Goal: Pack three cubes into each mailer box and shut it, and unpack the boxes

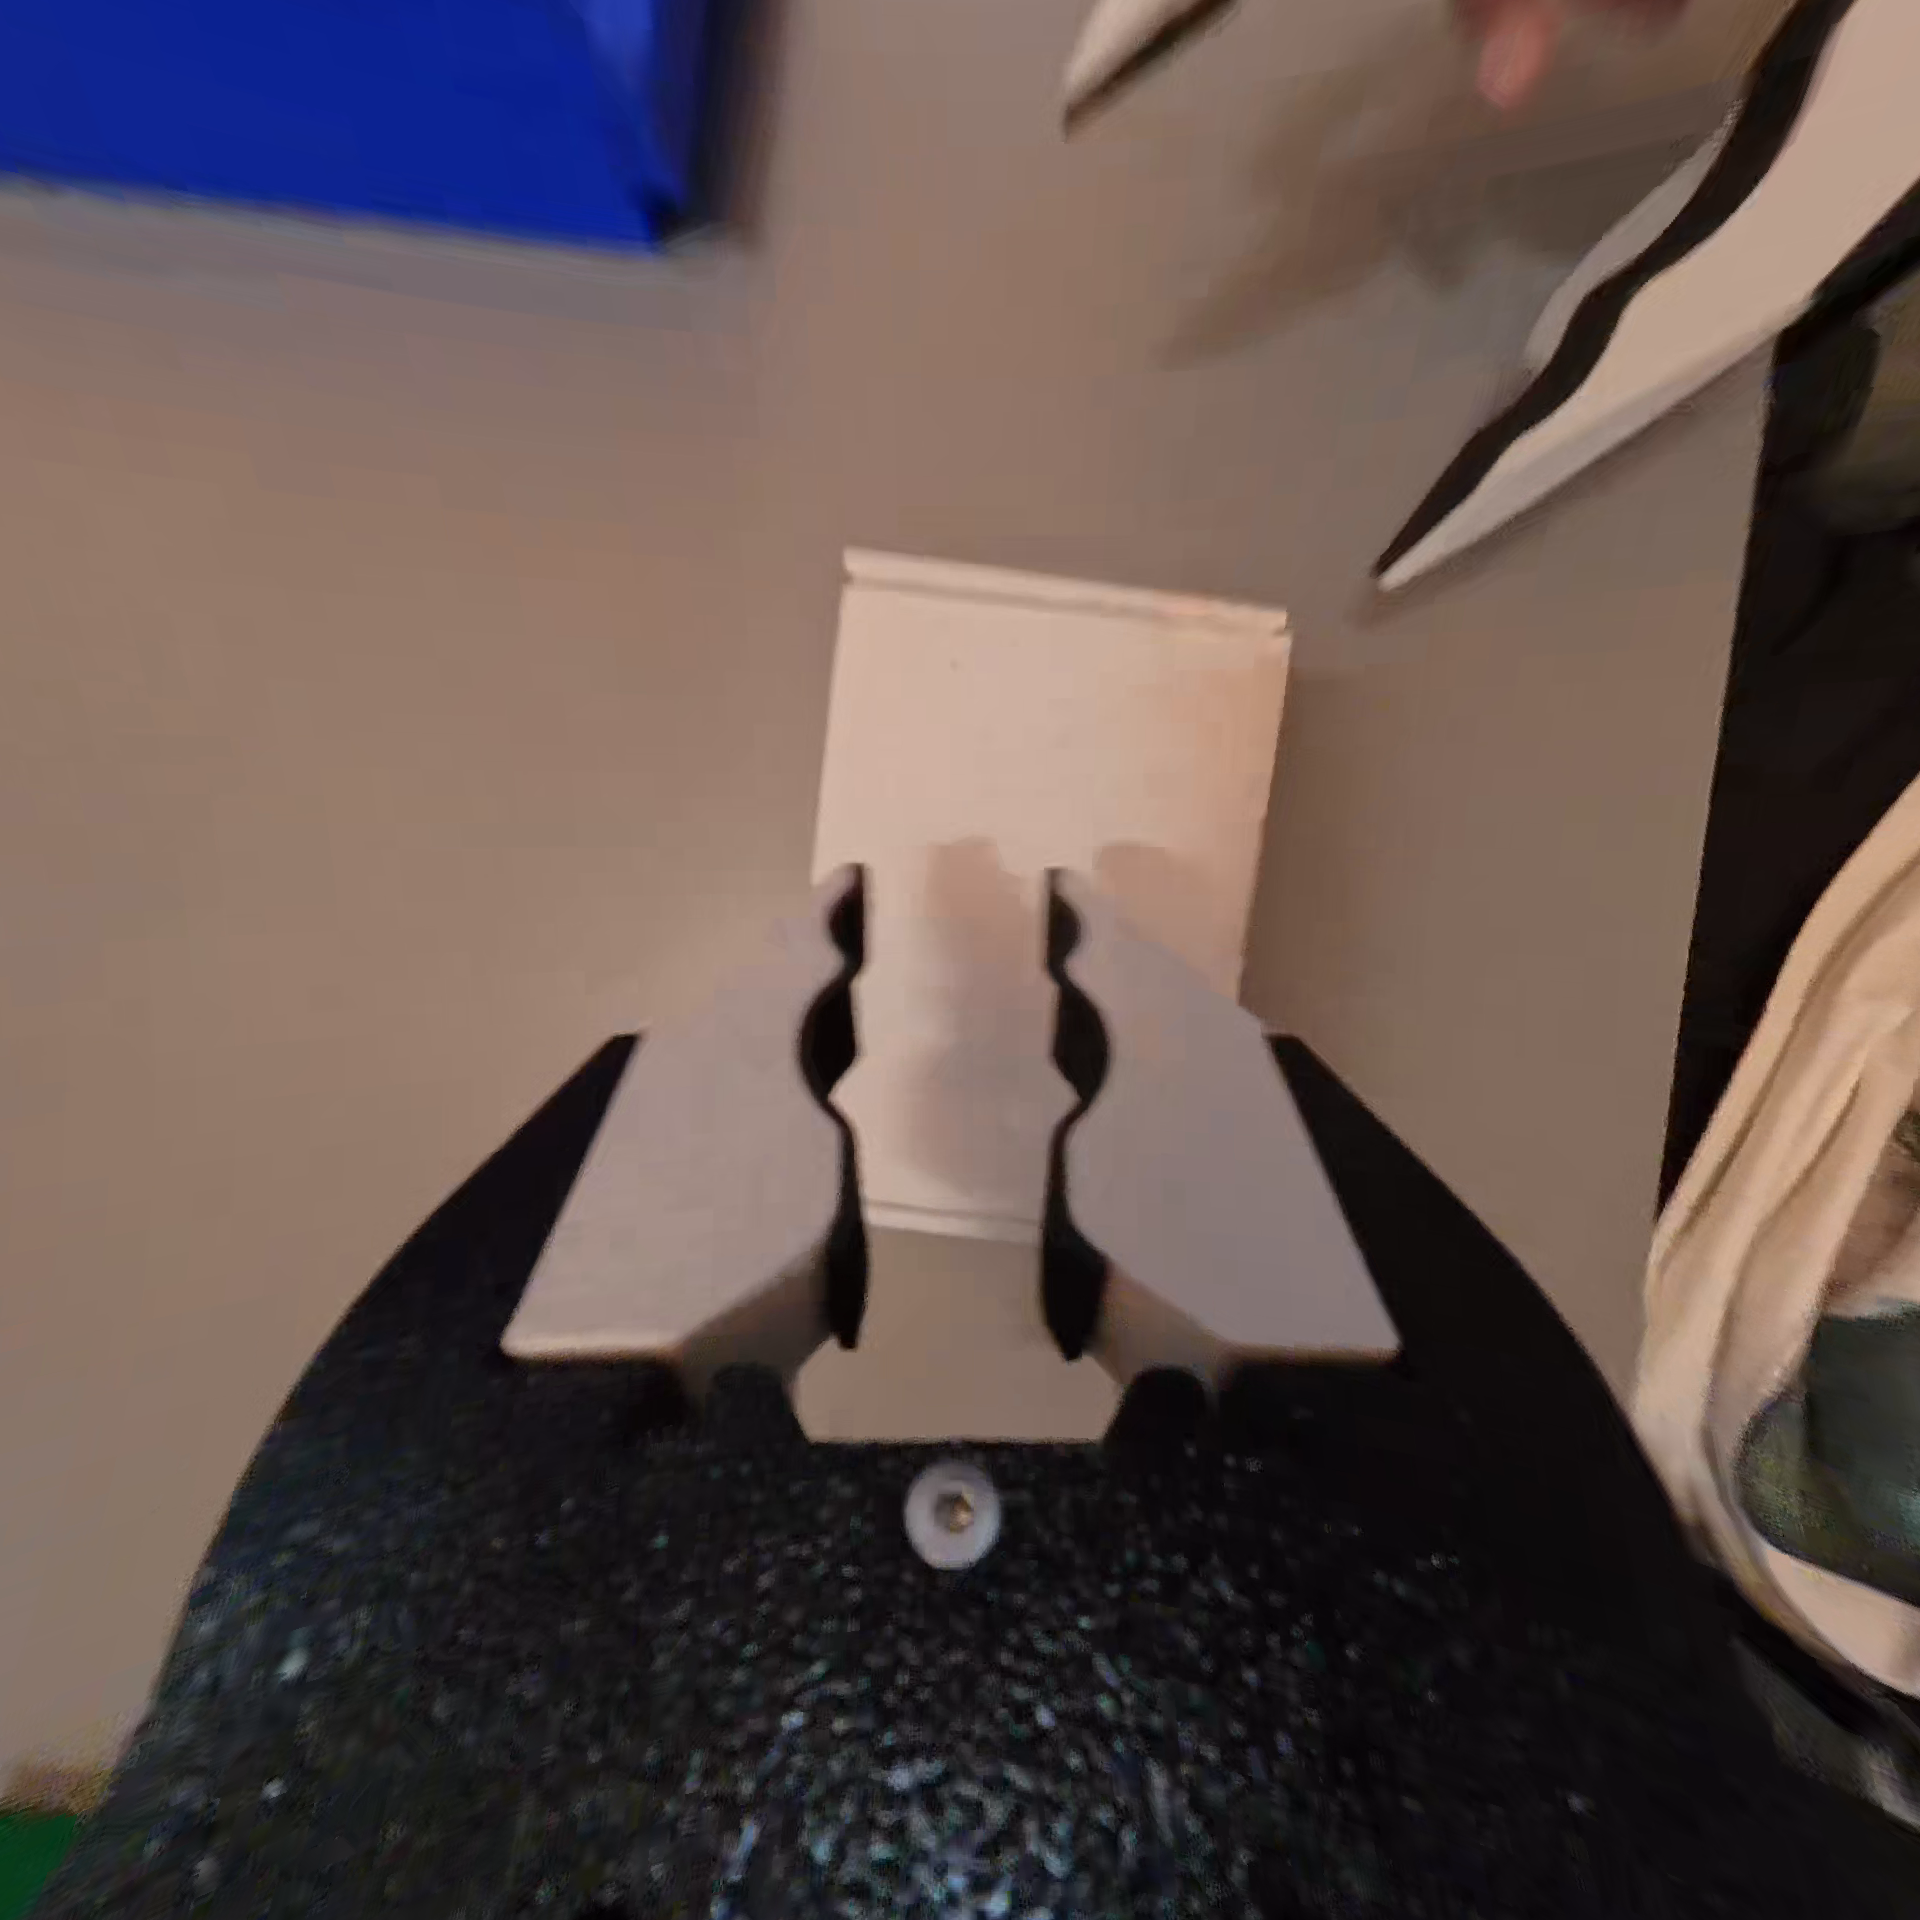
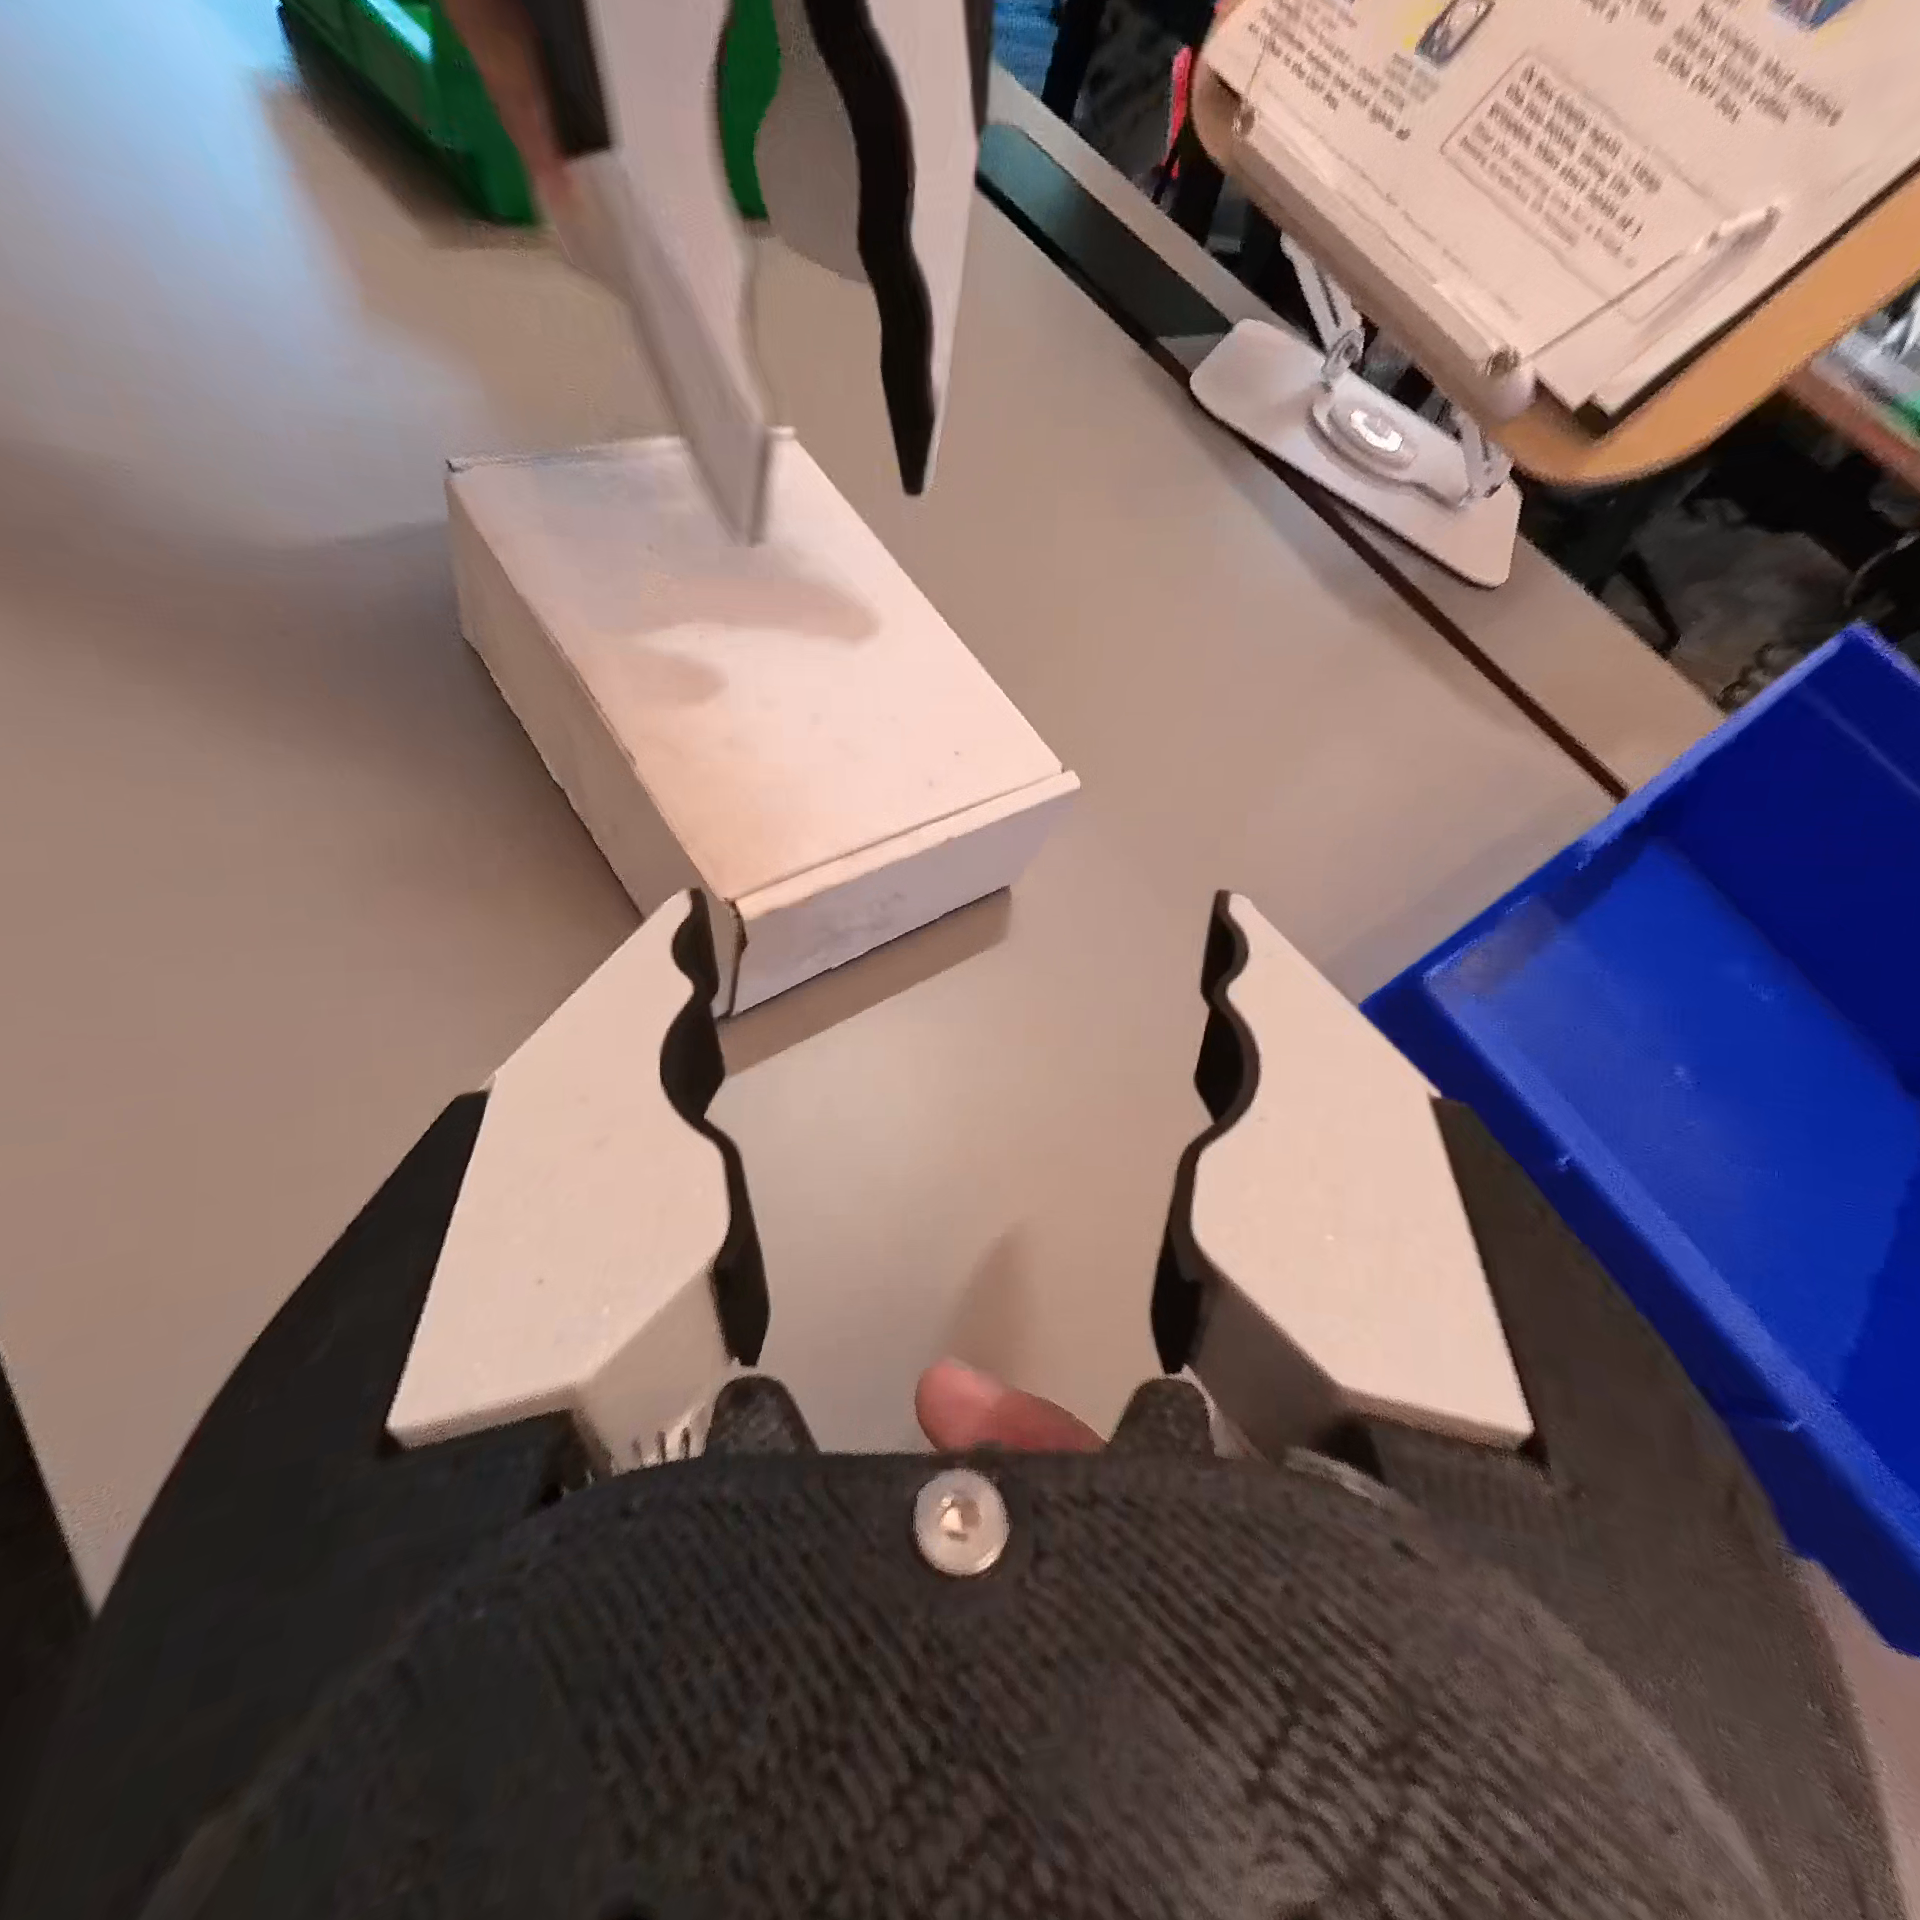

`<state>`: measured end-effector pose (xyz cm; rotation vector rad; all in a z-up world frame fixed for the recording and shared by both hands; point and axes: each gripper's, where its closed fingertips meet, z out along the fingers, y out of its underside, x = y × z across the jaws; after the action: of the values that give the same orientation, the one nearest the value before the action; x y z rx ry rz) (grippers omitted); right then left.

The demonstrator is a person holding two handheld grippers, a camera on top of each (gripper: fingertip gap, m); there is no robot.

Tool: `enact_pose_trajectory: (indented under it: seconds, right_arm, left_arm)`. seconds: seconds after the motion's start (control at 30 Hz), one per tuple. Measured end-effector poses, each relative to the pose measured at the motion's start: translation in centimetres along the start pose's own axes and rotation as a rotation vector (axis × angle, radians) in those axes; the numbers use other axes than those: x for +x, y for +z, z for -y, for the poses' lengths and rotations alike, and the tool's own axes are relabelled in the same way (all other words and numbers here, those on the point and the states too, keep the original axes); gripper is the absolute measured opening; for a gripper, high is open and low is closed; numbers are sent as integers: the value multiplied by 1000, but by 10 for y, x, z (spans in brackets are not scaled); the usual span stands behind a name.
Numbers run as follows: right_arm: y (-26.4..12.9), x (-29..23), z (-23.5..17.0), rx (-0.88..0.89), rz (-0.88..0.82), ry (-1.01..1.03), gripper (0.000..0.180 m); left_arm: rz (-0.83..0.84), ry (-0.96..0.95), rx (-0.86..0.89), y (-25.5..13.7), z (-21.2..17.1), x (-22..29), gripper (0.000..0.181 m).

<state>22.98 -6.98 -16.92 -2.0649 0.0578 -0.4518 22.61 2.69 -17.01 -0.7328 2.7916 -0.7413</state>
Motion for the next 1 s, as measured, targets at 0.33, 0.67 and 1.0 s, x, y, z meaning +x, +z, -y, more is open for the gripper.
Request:
enact_pose_trajectory:
  seconds: [0.33, 0.67, 1.0]
  right_arm:
    - [10, -36, 28, 154, 42, -318, 57]
    - [38, -52, -10, -118, -2, -704, 90]
    - [65, -6, -13, -239, -324, -959, 88]
  left_arm:
    - [-358, -378, 350, 16, 3, -12, 0]
    - [-429, -509, 265, 30, -13, -29, 0]
    - [-372, -534, 273, 33, -13, -50, 0]
